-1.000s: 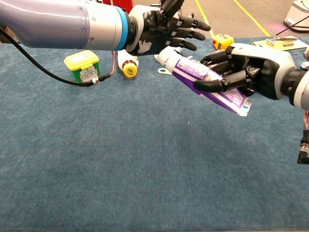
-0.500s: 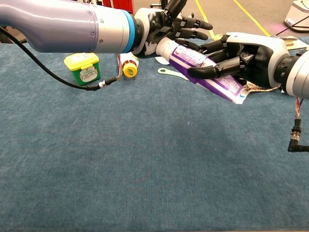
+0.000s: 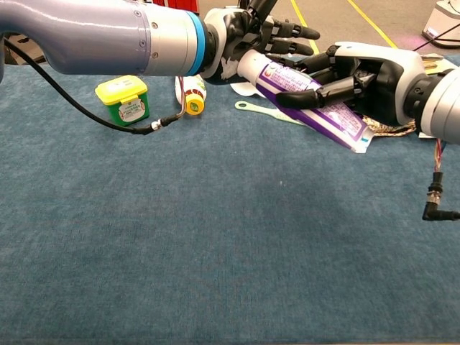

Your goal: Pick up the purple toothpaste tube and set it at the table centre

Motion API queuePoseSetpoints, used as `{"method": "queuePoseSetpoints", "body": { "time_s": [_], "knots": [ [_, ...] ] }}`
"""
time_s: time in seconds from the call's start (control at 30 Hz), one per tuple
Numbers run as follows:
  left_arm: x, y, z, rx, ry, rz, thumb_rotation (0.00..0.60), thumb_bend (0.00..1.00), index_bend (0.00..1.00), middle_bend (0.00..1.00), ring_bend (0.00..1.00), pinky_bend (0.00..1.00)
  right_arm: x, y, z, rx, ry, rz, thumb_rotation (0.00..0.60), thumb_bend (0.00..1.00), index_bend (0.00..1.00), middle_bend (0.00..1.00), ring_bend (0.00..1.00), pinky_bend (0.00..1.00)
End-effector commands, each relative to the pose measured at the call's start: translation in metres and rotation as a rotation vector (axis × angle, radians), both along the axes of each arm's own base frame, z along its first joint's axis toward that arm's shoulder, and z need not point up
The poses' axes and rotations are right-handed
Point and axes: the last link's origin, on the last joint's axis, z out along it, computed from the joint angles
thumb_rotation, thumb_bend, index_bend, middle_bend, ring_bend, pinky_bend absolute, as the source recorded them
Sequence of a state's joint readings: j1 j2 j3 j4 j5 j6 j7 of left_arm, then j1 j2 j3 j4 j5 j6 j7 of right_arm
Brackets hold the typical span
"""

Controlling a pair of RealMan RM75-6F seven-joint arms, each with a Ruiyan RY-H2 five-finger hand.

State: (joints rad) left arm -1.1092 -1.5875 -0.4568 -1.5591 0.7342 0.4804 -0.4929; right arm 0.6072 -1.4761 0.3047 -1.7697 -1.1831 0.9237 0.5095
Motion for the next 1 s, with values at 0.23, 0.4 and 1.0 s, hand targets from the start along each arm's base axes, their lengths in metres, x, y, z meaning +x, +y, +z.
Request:
{"method": "queuePoseSetpoints", "body": {
  "time_s": [0.23, 0.4, 1.0],
  "knots": [
    [0.002, -0.001, -0.001, -0.022, -0.010, 0.006, 0.000, 0.04, 0.00, 0.00, 0.00, 0.16, -0.001, -0.003, 0.001, -0.009, -0.017, -0.014, 0.581, 0.48, 0.77, 0.85, 1.00, 1.00],
    [0.003, -0.001, -0.001, -0.029, -0.020, 0.014, 0.000, 0.04, 0.00, 0.00, 0.00, 0.16, -0.003, -0.004, 0.002, -0.010, -0.025, -0.024, 0.581, 0.48, 0.77, 0.85, 1.00, 1.00],
    [-0.015, 0.027, 0.039, 0.147, 0.065, -0.046, 0.000, 0.04, 0.00, 0.00, 0.00, 0.16, -0.023, -0.002, 0.000, -0.002, 0.025, -0.038, 0.579, 0.48, 0.77, 0.85, 1.00, 1.00]
  ]
}}
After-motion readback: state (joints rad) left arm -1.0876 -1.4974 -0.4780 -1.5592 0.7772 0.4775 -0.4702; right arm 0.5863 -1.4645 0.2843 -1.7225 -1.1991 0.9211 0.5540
